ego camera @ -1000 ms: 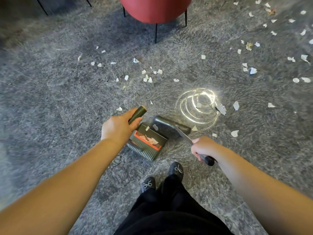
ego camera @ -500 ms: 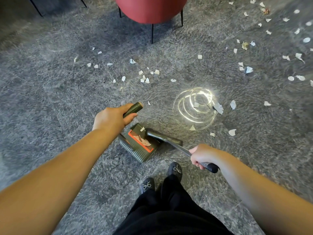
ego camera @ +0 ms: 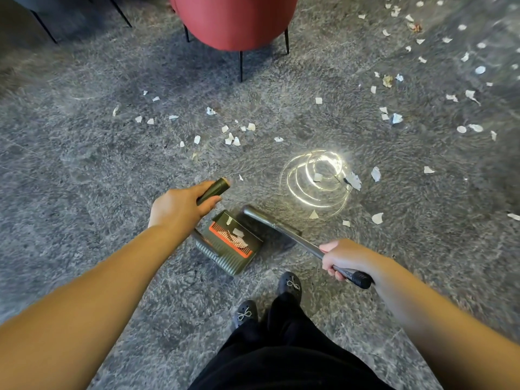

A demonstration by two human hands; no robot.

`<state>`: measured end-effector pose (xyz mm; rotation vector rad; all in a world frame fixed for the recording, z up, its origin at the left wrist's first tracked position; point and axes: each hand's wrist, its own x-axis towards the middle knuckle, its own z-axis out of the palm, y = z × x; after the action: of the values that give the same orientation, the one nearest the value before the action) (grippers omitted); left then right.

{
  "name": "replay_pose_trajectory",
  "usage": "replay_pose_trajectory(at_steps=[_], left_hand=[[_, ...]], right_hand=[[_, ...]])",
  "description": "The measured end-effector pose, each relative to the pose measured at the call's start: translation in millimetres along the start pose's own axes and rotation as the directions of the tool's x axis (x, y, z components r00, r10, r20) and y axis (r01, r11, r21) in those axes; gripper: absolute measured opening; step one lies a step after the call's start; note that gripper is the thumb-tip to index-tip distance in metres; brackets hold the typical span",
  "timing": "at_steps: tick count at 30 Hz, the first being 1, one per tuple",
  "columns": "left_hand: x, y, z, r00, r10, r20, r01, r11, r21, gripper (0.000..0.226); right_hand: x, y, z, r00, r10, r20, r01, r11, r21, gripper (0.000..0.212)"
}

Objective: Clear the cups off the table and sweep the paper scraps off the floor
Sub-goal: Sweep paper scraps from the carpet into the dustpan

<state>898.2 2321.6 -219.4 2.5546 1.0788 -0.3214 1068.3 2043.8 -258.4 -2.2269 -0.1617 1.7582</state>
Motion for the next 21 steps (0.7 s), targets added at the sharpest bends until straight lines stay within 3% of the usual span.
replay_pose_trajectory(at_steps=[9, 17, 21], left_hand=[[-3.5, 4.5, -1.3, 0.993, 0.111, 0.035, -0.106, 0.986, -0.128, 0.037], [8.6, 49.0, 9.1, 0.941, 0.334, 0.058, -0.333, 0.942, -0.030, 0.038], [13.9, 71.1, 20.6, 0.927, 0.374, 0.029, -0.374, 0.927, -0.021, 0.038]], right_hand=[[-10.9, 45.1, 23.4, 0.991, 0.004, -0.136, 0.028, 0.973, 0.227, 0.070], [-39.5, 104.9, 32.3, 0.970, 0.061, -0.236, 0.078, 0.840, 0.537, 0.068], [-51.5, 130.3, 20.5, 0.962, 0.119, -0.244, 0.064, 0.774, 0.630, 0.064]])
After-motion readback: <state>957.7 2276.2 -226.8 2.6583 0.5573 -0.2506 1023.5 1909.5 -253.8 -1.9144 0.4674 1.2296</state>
